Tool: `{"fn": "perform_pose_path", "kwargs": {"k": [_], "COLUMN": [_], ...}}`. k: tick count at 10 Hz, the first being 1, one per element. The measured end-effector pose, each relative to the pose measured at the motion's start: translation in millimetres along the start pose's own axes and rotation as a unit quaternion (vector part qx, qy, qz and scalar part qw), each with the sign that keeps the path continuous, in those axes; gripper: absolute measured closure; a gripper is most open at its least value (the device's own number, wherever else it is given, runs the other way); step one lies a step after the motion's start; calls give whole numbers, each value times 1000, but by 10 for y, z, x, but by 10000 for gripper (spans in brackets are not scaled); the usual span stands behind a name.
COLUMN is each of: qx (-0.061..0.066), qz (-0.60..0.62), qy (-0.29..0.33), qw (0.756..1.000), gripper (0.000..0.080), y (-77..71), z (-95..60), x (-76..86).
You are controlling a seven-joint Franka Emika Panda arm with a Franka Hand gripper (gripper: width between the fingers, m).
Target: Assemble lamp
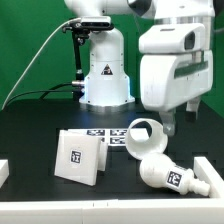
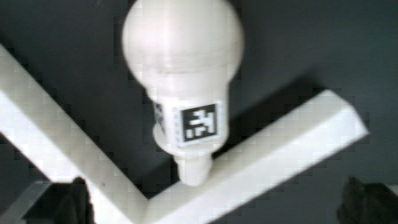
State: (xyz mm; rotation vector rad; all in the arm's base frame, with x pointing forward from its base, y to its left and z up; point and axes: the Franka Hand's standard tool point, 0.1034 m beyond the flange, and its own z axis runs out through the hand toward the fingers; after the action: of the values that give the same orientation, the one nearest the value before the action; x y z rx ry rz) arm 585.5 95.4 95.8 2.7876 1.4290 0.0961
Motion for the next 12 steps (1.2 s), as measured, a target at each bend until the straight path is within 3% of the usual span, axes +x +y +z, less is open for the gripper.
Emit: {"fn": "perform_pose_path", "kwargs": {"k": [3, 4, 5, 8, 12], "qx": [1, -7, -15, -14, -10], "qz": [2, -12, -26, -23, -19], "qy": [0, 5, 10, 12, 16], "qw": [1000, 1000, 999, 1000, 1000], "gripper": [100, 100, 100, 100, 100], "y": [-11, -3, -17, 106, 205], "z": [1, 26, 119, 466, 741], "x": [-6, -15, -77, -170, -69]}}
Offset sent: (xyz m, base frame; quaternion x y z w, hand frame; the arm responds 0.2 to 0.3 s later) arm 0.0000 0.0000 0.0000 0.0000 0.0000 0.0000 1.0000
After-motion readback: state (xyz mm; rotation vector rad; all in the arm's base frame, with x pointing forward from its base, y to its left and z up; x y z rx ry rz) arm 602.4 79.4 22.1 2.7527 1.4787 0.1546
